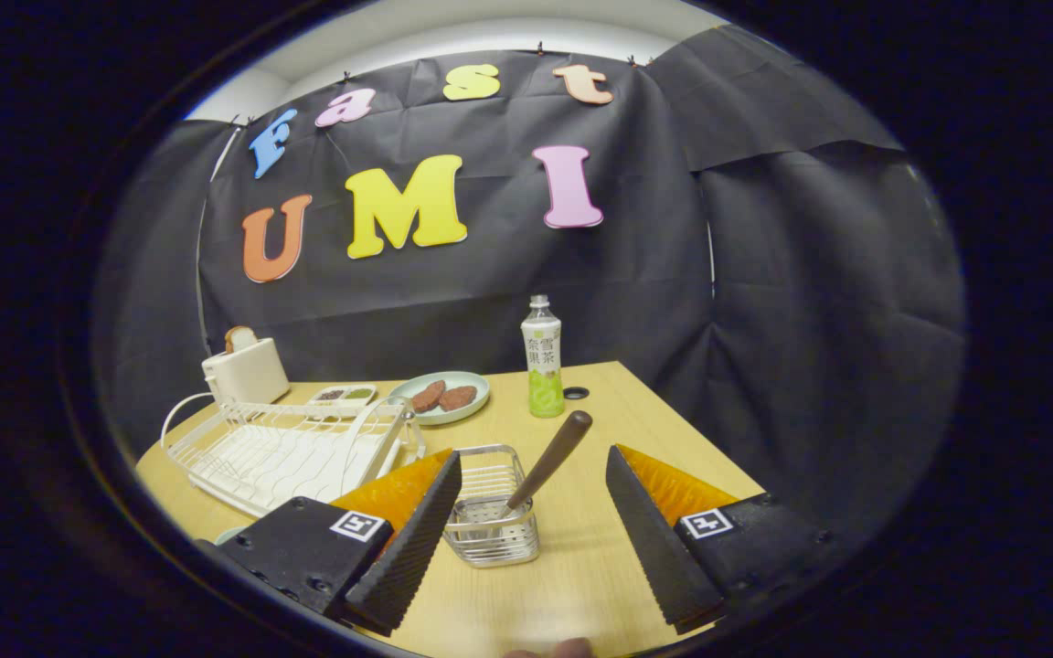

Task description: Take the plate from the dish rack, then take the spoon from the basket and place it into the plate.

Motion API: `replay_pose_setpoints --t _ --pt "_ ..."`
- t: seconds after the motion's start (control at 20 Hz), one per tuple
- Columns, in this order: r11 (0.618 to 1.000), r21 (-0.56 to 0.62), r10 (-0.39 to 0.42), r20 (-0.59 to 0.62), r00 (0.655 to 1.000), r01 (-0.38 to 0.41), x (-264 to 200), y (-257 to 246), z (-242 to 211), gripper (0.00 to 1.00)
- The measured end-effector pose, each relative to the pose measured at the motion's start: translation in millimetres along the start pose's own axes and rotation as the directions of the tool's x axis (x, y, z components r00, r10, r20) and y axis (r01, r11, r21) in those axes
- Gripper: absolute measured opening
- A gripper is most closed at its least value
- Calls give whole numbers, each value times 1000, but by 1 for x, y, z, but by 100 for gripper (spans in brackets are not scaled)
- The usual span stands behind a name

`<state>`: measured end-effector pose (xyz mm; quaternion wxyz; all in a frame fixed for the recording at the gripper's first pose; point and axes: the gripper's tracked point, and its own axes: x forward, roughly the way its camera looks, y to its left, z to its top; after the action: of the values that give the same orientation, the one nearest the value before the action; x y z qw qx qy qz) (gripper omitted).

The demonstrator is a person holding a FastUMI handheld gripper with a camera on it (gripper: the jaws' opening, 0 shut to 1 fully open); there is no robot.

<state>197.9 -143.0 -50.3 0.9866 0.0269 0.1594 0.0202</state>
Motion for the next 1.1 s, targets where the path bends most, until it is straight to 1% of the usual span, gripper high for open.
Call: replay_pose_setpoints --t 0.2,0.25,0.3,0.75,0.8,0.95,1.0,1.1 --pt "999 46 14 -26 1000 -13 25 -2 1 100" --pt "998 59 21 -35 999 -18 29 -2 0 96" --pt "998 67 21 -38 999 -18 32 -3 1 88" --pt "994 105 23 -12 1000 -22 28 0 14 41" --pt "993 110 46 -15 999 -44 26 6 17 30" --pt "987 139 86 -17 996 -83 19 21 20 21" --pt "988 132 83 -14 996 -81 18 24 21 17" --pt "991 112 80 -8 997 -78 15 29 25 13"
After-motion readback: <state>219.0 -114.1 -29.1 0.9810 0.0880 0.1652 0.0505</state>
